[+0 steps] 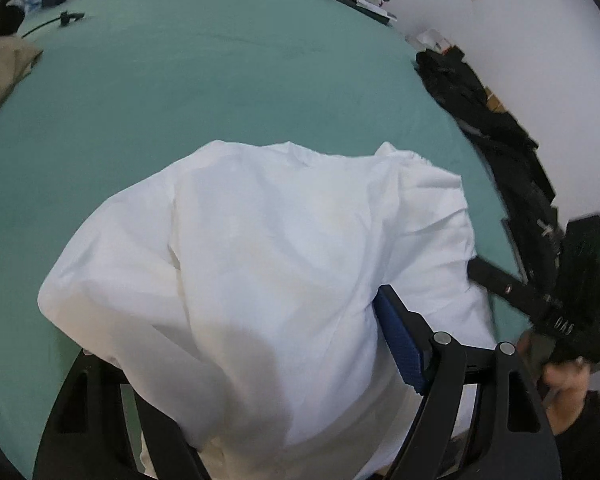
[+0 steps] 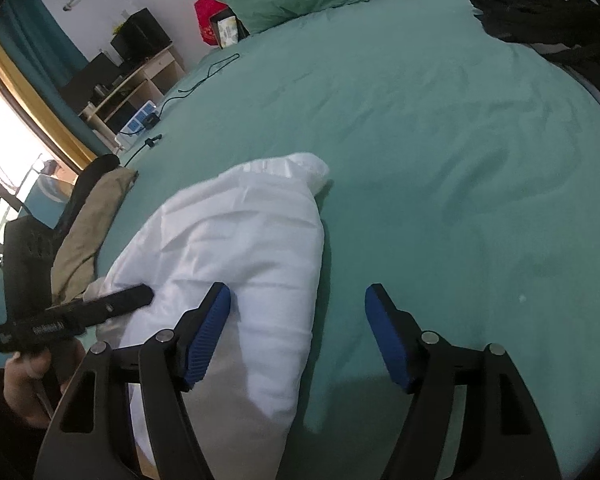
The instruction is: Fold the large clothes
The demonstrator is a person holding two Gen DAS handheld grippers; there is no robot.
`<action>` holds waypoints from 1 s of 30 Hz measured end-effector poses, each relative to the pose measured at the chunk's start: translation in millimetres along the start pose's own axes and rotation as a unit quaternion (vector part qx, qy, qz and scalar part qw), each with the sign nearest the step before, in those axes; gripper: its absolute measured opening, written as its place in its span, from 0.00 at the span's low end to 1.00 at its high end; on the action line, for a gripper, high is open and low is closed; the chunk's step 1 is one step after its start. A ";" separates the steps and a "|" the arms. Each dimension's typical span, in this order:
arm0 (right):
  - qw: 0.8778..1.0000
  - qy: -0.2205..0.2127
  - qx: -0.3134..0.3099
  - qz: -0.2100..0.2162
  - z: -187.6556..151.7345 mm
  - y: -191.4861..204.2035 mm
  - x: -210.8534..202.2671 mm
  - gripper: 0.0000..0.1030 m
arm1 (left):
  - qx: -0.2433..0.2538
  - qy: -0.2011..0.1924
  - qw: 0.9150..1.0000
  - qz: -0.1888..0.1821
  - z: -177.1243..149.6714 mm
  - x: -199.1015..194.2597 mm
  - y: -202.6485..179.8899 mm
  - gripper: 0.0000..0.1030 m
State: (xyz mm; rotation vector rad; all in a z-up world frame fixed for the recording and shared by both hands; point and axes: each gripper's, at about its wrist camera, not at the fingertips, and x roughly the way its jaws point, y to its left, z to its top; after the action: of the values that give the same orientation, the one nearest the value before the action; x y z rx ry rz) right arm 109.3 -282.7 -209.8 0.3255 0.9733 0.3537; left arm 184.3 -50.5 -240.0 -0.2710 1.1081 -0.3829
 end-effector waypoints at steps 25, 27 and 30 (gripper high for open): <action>0.998 -0.039 0.031 0.038 5.8 -7.9 -4.9 0.71 | 0.010 -0.004 1.000 -0.015 -5.6 4.6 1.2 0.51; 0.999 -0.010 0.036 0.039 1.1 -8.3 9.6 0.71 | 0.009 -0.003 1.000 -0.015 -5.1 5.9 1.8 0.53; 0.998 0.003 0.042 0.052 -4.0 -8.6 23.1 0.78 | 0.009 -0.005 1.000 -0.017 -9.3 2.6 8.8 0.53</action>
State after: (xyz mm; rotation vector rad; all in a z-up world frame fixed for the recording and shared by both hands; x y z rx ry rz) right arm 119.0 -279.9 -232.6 0.4530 0.9820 0.4089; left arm 178.3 -44.0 -249.6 -0.2764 1.0911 -0.4213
